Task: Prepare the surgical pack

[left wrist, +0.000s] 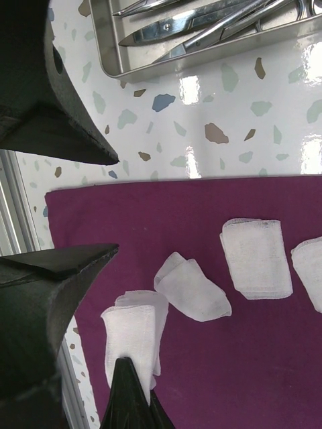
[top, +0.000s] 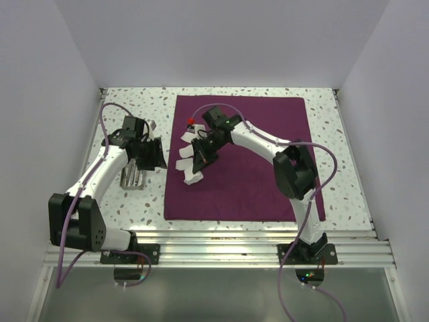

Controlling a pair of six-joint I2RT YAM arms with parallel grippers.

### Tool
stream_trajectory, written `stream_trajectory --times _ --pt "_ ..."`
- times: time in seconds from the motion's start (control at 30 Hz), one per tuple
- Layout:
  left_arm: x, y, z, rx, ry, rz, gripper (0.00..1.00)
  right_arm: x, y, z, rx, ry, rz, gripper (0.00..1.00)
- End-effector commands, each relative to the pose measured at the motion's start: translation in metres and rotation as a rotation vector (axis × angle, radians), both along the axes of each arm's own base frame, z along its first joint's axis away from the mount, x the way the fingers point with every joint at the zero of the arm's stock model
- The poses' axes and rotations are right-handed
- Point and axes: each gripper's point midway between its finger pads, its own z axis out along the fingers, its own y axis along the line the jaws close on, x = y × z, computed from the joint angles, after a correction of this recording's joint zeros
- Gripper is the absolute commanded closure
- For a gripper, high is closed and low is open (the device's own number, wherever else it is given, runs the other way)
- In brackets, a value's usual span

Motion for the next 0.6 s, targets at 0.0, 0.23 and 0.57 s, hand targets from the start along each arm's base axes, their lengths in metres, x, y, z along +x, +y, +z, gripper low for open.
stream_trajectory --times 0.0,0.23,0.57 --pt "0.009 -0.001 0.014 -0.011 -0.069 -0.026 0.46 -0.006 0.001 0.002 0.017 0.024 0.021 1.00" --pt "0.011 -0.004 0.014 -0.020 -0.066 -0.031 0.46 0.006 0.009 -0.026 -0.003 0.018 0.067 1.00" --pt "0.010 -0.003 0.011 -0.017 -0.059 -0.030 0.45 0.014 0.008 -0.052 -0.060 0.029 0.069 1.00"
